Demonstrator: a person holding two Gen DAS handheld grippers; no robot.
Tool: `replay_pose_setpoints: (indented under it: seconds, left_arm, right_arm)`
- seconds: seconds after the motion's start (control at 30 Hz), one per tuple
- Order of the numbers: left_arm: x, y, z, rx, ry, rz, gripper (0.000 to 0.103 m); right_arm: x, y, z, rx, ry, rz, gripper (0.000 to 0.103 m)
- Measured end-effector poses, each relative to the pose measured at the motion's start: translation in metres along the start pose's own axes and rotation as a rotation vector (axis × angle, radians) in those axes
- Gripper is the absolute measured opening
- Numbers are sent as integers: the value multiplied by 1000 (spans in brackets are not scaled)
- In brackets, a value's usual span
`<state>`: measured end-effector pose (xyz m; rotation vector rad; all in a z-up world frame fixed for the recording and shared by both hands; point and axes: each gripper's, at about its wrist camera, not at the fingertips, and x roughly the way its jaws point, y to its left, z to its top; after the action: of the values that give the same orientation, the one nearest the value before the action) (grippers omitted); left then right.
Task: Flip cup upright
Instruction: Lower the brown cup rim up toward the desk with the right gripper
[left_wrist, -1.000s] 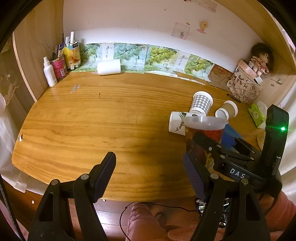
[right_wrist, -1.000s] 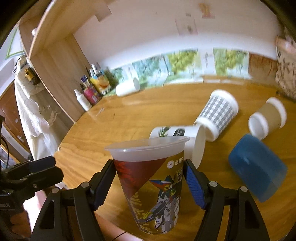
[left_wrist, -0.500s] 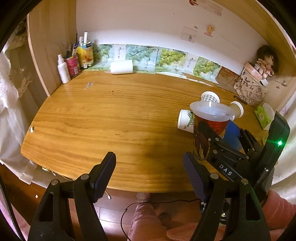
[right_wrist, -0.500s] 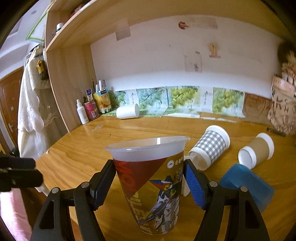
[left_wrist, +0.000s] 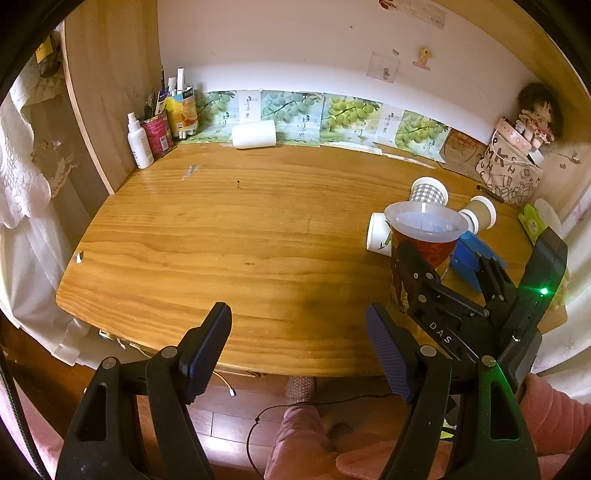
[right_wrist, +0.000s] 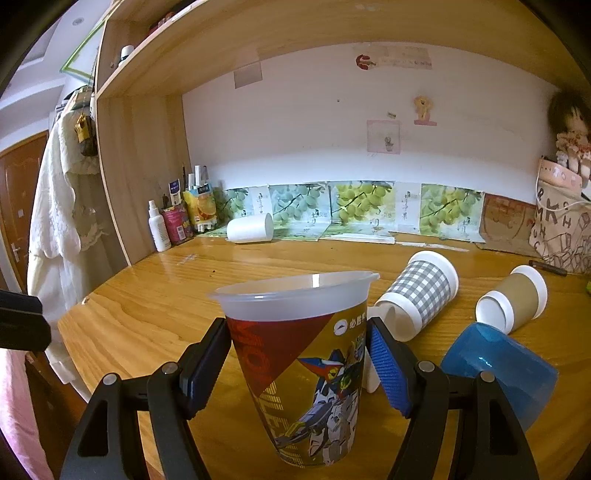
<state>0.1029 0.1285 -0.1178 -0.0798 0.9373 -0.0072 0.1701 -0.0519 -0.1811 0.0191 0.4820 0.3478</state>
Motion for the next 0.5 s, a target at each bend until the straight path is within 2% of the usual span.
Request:
replay_pose_setpoints:
  seconds: [0.5]
  left_arm:
    - [-1,-8,-2,21,3,-8,78]
  right_arm:
    - [-8,-1,-6,-21,0,15,76]
